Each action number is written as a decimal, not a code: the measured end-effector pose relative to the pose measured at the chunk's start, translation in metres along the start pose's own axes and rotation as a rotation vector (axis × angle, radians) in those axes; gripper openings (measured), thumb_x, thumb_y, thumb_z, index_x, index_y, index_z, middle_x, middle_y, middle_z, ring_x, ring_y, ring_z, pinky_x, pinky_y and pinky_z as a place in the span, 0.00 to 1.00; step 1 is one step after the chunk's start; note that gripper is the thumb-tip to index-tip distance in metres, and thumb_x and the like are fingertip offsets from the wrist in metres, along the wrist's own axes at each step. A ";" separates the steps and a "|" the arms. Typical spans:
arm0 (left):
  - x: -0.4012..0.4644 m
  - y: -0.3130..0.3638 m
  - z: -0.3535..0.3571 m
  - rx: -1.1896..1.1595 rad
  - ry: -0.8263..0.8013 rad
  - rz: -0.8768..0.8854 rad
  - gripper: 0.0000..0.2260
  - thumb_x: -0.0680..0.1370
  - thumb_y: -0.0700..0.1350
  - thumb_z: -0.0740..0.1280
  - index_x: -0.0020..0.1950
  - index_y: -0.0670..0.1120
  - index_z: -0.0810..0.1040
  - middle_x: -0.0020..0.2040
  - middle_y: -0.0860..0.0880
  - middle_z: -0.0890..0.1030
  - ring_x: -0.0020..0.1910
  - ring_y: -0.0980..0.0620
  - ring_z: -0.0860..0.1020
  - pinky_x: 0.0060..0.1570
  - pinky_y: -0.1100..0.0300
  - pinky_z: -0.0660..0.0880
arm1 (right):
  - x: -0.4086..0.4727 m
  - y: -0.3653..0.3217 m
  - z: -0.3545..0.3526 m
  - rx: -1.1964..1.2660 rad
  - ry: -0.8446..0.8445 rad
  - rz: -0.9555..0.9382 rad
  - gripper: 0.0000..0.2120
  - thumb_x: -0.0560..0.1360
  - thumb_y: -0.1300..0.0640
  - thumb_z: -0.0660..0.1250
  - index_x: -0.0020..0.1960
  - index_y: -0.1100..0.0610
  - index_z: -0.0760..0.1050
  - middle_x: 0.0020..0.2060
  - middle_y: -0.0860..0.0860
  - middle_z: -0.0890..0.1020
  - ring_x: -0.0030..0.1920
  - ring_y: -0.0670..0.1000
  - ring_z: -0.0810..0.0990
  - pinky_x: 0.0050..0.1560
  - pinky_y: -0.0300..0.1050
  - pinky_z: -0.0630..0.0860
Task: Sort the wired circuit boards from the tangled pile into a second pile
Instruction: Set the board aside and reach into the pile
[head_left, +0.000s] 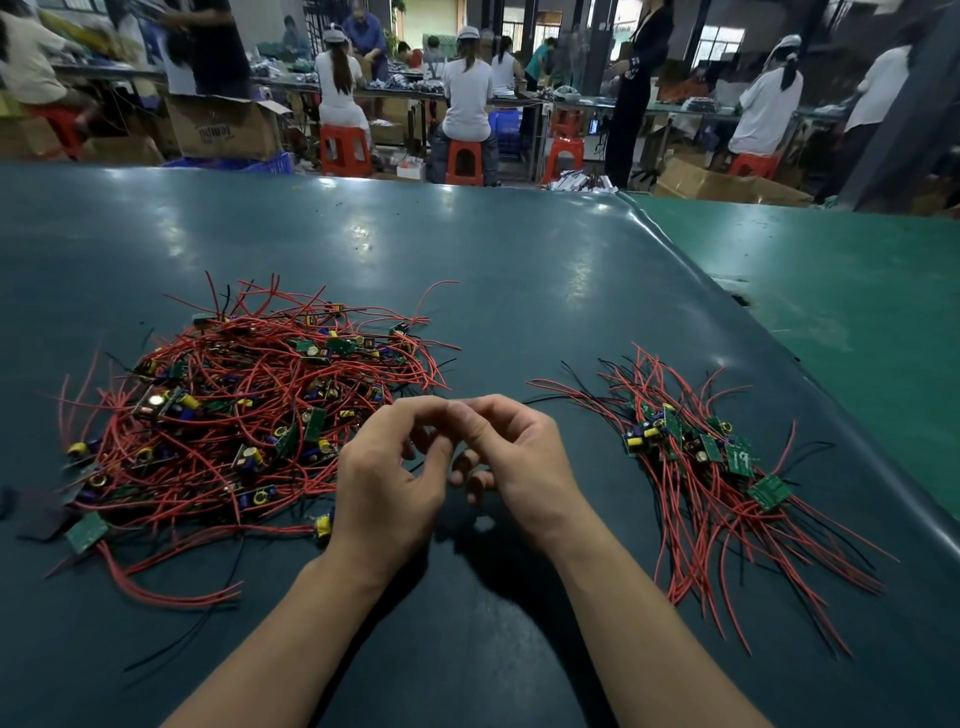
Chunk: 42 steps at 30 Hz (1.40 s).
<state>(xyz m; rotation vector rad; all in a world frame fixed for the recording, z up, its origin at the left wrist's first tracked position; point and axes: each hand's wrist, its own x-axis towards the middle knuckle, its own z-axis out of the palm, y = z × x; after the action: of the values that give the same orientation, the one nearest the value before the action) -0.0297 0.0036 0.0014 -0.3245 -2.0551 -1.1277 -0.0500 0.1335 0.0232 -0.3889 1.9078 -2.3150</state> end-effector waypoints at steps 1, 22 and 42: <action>0.000 0.001 0.000 -0.005 -0.008 -0.005 0.10 0.73 0.37 0.68 0.52 0.44 0.81 0.44 0.52 0.81 0.41 0.55 0.79 0.42 0.58 0.77 | 0.000 0.000 0.000 -0.009 0.016 -0.007 0.04 0.77 0.59 0.69 0.47 0.59 0.80 0.36 0.53 0.84 0.25 0.48 0.77 0.22 0.38 0.71; 0.003 0.005 0.001 0.028 -0.016 0.149 0.10 0.73 0.35 0.67 0.54 0.41 0.79 0.44 0.51 0.77 0.38 0.53 0.75 0.38 0.60 0.73 | 0.007 0.002 -0.003 0.017 0.258 -0.014 0.09 0.78 0.62 0.67 0.41 0.63 0.75 0.29 0.52 0.82 0.20 0.46 0.73 0.20 0.36 0.67; 0.005 -0.002 0.002 0.034 -0.011 -0.155 0.03 0.78 0.43 0.70 0.48 0.44 0.82 0.41 0.53 0.82 0.39 0.55 0.80 0.42 0.53 0.78 | 0.010 -0.003 -0.018 0.040 0.242 0.128 0.12 0.75 0.54 0.70 0.56 0.57 0.77 0.42 0.53 0.80 0.28 0.45 0.78 0.24 0.37 0.74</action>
<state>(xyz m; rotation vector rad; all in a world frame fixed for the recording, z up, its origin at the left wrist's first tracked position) -0.0357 0.0032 0.0032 -0.1567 -2.1369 -1.1835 -0.0647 0.1488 0.0245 0.0196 1.9182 -2.4030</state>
